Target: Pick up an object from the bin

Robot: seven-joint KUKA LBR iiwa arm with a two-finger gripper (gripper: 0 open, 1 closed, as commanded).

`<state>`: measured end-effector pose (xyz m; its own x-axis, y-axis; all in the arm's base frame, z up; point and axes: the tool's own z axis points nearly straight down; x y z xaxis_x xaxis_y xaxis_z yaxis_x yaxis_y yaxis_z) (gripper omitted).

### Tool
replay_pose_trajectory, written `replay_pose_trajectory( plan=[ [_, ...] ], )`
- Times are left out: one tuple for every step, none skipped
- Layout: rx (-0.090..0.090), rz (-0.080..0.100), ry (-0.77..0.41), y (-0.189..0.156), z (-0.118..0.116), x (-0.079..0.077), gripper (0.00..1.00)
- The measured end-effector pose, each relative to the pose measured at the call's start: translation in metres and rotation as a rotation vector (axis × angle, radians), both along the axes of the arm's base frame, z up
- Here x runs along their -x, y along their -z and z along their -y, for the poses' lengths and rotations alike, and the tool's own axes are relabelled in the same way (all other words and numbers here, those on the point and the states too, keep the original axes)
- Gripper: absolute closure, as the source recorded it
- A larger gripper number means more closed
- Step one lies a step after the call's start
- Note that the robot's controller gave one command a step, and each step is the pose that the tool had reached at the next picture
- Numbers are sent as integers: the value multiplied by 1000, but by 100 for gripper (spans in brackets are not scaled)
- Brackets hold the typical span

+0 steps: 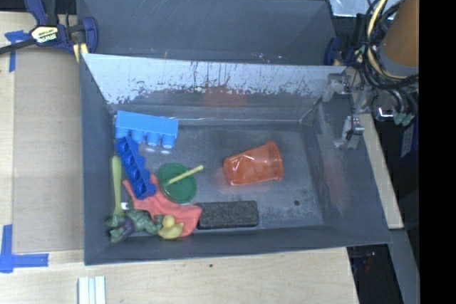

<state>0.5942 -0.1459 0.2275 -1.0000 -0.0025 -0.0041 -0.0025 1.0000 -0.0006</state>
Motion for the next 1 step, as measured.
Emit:
replay_pose_trajectory(
  plan=[
    [0, 0, 0, 0, 0, 0, 0]
  ],
)
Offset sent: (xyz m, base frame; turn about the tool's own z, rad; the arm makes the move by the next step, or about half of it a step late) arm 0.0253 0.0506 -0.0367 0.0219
